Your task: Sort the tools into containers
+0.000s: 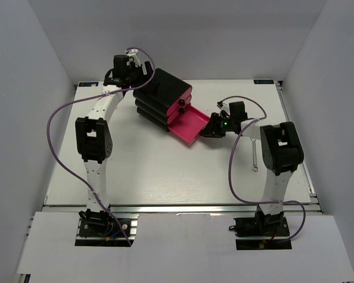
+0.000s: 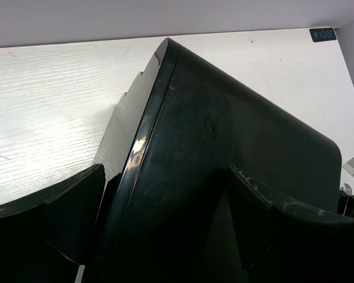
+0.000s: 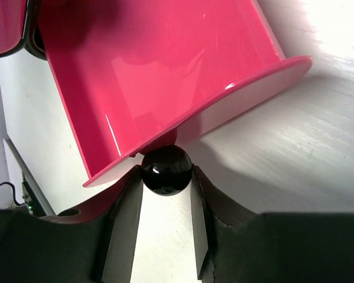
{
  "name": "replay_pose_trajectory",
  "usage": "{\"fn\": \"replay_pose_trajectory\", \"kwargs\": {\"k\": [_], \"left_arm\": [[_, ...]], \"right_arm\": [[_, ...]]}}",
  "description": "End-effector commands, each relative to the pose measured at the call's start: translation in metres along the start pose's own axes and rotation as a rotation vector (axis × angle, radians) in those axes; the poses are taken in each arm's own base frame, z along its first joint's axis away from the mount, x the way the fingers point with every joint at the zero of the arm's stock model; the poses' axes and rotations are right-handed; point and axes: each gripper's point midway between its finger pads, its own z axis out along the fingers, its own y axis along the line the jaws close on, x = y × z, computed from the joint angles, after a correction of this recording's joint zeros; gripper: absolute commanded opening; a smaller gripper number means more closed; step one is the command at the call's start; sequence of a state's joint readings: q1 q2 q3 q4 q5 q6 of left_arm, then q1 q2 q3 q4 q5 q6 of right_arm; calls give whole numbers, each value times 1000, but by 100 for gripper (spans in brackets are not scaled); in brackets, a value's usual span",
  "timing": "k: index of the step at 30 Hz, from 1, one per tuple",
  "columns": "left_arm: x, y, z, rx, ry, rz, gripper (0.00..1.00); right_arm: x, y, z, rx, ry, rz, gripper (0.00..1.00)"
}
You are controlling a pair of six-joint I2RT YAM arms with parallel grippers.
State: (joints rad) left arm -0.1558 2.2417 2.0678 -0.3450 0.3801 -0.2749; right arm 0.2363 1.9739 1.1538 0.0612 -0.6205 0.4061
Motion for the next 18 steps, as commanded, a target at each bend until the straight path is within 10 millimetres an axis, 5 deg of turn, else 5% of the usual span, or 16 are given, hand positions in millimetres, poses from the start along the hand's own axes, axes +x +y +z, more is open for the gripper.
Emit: {"fn": "replay_pose_trajectory", "kwargs": {"k": [1,7,10,11,18], "left_arm": [[19,12,-16,-65,82,-36,92],[16,12,-19,-64,74,-43,92],[17,11,-18,-62,75,-45,92],[16,10,-18,-59,73,-44,92],[7,8,-24,-63,53,-41,92]], "right_arm": [[-7,5,-19,3,-18,-44,11],[3,-10,-32,40,-2,-15,12],[7,-6,-33,2,16,-27,41],[9,-5,-31,-12,31,-26,58],[15,3,-29,-74,106,-8,68]]}}
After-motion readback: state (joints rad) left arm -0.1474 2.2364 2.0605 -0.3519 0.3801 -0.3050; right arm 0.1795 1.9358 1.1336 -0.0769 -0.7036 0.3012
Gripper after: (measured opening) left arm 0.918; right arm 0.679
